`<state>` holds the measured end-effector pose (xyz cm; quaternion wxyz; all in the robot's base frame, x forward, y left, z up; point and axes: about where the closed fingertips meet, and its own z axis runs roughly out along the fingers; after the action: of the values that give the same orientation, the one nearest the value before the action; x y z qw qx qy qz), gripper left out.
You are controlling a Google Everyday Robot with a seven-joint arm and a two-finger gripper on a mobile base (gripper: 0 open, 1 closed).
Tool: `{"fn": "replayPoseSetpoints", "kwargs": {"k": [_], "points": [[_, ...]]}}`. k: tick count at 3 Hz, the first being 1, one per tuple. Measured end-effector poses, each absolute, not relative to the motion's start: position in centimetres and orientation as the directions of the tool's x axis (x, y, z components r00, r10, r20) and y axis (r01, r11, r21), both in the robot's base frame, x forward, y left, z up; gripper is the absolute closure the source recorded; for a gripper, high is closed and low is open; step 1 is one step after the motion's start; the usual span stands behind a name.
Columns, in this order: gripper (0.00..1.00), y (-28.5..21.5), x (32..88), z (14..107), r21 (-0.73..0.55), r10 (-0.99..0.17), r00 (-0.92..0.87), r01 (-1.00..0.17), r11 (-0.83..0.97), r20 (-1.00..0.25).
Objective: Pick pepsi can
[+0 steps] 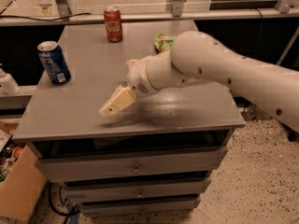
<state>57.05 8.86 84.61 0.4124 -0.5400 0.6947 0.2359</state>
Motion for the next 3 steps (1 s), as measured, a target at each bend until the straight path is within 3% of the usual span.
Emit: {"fn": "replayPoseSetpoints", "kwargs": {"k": [3], "points": [[0.00,24.1,66.5,85.2,-0.035,-0.305,-0.046,-0.966,0.257,-0.951]]}}
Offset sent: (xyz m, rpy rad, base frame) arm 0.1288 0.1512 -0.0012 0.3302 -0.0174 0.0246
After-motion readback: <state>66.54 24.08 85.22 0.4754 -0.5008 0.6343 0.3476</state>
